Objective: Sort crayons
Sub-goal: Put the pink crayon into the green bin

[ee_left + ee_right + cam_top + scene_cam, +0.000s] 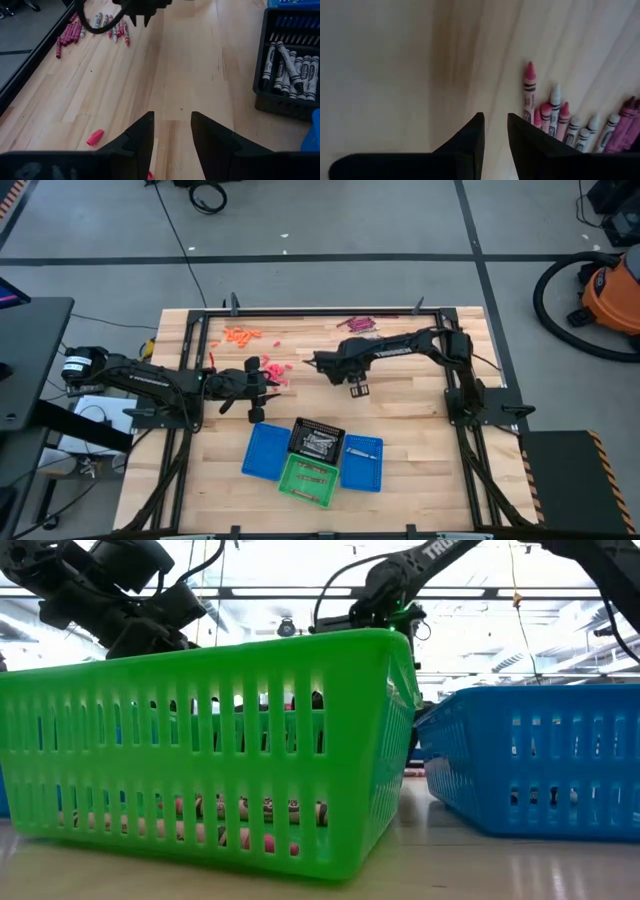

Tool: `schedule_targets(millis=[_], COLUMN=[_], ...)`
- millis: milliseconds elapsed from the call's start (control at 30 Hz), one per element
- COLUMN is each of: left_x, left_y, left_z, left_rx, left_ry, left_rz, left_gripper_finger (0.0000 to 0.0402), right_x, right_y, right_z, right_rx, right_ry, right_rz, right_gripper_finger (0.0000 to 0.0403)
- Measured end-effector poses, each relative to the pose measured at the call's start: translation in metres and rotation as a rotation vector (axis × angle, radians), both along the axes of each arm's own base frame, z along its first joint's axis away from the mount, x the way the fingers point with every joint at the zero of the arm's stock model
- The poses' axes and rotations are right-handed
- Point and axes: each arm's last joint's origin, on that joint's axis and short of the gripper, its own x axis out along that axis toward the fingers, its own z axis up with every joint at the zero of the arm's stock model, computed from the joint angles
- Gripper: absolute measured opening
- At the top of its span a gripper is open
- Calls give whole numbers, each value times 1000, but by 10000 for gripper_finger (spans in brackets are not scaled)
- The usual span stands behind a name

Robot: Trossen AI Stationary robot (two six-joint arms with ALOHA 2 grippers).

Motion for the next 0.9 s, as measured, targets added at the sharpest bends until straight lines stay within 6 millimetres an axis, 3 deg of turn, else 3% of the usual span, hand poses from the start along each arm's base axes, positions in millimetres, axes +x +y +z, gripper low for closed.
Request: schedule_targets(millis=[500, 733, 900], left_x=[-1, -1, -1], left_y=[0, 0, 0], left_z=[-2, -2, -2], left_rx=[-1, -4, -4], left_ry=[22, 23, 28], left_rz=[1, 3, 3], left_gripper_finger=[141, 141, 141], right_x=[-3, -3, -9], right_y=[-41, -51, -49], right_z=[-2, -2, -17], right_rx=[88, 134, 143], right_ry=[-75, -117, -129], right_rz=[-11, -8, 4], right_gripper_finger=[91, 91, 91])
